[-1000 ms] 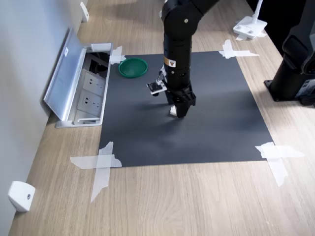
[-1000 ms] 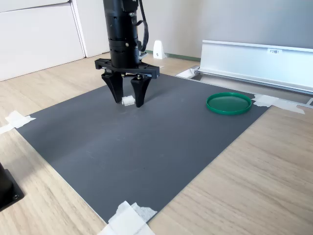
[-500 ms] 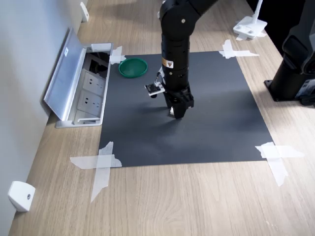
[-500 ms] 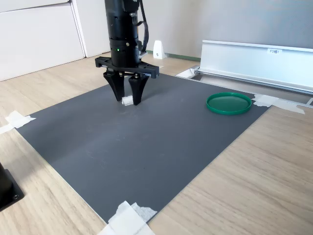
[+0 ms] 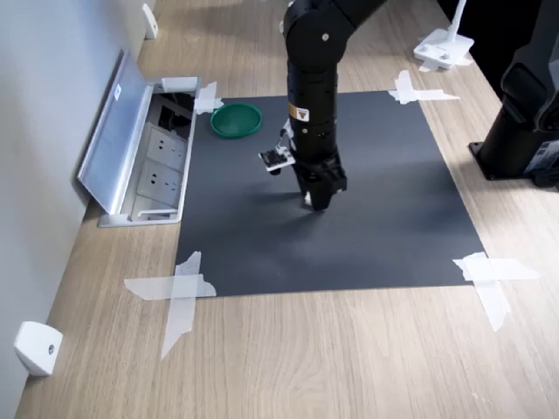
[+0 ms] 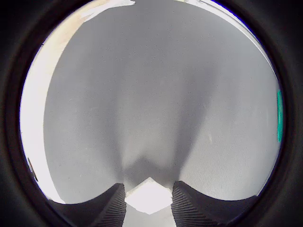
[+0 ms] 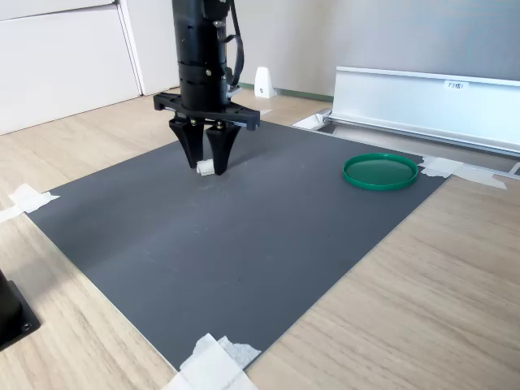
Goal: Grasp a white terminal and put it on the green lid.
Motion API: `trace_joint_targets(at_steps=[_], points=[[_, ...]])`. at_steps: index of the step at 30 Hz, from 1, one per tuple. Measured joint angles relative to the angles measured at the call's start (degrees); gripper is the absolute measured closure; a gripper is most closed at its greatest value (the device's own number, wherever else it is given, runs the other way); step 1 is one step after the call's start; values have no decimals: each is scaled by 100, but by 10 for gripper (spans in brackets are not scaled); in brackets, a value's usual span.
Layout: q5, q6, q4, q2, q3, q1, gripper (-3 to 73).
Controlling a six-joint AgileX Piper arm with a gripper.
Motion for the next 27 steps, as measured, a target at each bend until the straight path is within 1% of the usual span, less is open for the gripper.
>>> trace_joint_targets(at_steps=[4, 8, 11, 14, 17, 20, 23, 27], points=[[364, -101, -18, -207, -187, -424, 315], [628, -376, -243, -265, -508, -1090, 315], [679, -589, -427, -256, -763, -1659, 315], [695, -815, -482, -109, -1153, -2188, 315], [695, -1036, -525, 194, -1605, -2593, 315], [737, -1238, -552, 591, -2097, -2790, 315], [772, -1304, -518, 1016, -2487, -2816, 316], [772, -1311, -220, 1454, -2911, -2816, 316]])
